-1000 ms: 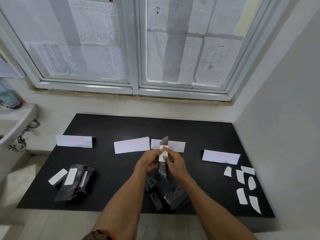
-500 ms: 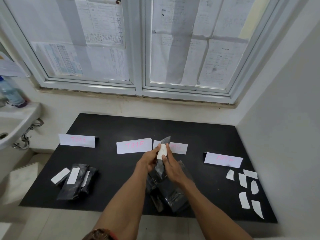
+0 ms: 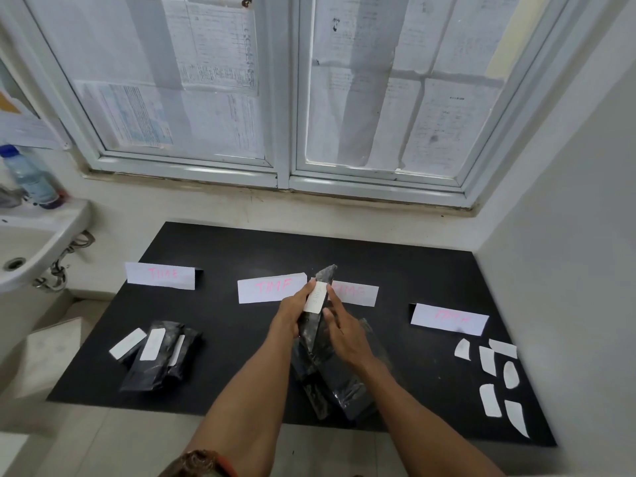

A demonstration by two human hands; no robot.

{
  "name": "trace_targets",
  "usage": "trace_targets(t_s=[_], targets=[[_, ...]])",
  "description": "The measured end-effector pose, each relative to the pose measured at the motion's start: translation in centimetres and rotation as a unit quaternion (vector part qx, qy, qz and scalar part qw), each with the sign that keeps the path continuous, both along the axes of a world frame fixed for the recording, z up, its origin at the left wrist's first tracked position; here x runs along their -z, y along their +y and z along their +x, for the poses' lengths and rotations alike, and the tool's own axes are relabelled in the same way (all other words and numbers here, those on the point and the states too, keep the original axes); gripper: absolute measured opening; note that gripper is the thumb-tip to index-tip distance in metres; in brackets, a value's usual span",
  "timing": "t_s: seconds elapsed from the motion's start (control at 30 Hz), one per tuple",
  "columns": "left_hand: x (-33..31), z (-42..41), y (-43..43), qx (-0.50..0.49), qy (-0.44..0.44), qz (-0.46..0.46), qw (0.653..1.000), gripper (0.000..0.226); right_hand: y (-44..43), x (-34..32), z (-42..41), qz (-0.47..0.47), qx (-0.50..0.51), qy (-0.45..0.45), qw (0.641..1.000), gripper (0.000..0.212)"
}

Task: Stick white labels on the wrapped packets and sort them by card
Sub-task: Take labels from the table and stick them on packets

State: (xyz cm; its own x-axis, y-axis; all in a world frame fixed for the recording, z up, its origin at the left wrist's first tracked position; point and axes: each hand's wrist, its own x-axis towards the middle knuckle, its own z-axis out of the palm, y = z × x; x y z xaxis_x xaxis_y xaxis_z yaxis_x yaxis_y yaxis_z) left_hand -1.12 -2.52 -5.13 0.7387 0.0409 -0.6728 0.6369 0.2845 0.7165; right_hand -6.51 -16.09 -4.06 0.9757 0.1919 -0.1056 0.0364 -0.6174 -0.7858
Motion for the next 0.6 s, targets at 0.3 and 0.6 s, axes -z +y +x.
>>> trace_targets(t_s=[0.3,0.6], targets=[[-1.2,-2.0,1.3,0.027,0.002,-0.133,0.991,0.019,0.7,0.1,-0.1,0.012,0.029,0.048,0.998,0.048],[-0.6,-3.6,5.4,0.025,-0.025,-0.153,0.988,0.027,4.6,1.0,-0.6,-0.048,-0.002,0.069,0.996,0.054]])
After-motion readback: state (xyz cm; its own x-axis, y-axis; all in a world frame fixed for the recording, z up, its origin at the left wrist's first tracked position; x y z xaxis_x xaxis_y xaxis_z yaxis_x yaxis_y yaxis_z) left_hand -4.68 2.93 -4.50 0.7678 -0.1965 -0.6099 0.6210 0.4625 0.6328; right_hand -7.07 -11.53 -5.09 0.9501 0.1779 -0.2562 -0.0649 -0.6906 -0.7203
